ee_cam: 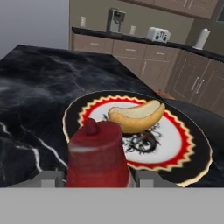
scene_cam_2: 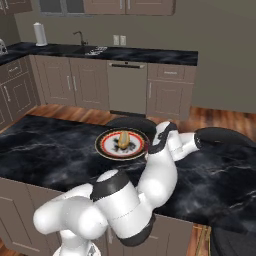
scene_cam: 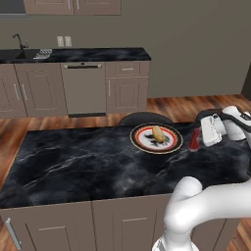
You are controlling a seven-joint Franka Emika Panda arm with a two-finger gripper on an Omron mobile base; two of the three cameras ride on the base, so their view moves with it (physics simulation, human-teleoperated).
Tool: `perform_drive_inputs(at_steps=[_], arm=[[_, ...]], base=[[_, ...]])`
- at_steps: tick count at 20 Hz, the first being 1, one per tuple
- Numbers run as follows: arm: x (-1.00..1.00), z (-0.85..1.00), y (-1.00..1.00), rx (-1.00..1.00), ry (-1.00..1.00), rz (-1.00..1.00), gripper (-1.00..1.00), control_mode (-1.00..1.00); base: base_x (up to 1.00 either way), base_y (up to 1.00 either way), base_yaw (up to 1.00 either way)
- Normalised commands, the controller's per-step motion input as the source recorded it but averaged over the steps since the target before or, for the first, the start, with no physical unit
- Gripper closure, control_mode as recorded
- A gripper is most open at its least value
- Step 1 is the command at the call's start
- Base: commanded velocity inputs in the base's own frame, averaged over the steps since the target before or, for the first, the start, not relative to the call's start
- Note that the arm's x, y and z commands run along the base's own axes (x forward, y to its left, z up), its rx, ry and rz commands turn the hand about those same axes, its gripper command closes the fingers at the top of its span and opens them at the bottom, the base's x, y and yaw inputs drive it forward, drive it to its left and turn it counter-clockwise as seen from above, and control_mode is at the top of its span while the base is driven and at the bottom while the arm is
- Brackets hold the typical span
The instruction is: Move the hot dog bun to the plate on the dining table and place the condiment next to that plate. Then navigate to the fridge and take the sausage and place it on the plate as well.
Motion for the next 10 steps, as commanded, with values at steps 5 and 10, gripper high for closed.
perform_drive_inputs(at_steps=[5, 10], arm=[[0.06, -0.33, 0.0, -0.01, 0.0, 0.01, 1.0, -1.0], [0.0, -0.29, 0.0, -0.02, 0.0, 0.0, -1.0, -1.0]], base=[[0.0, 0.0, 0.0], [0.0, 0.0, 0.0]])
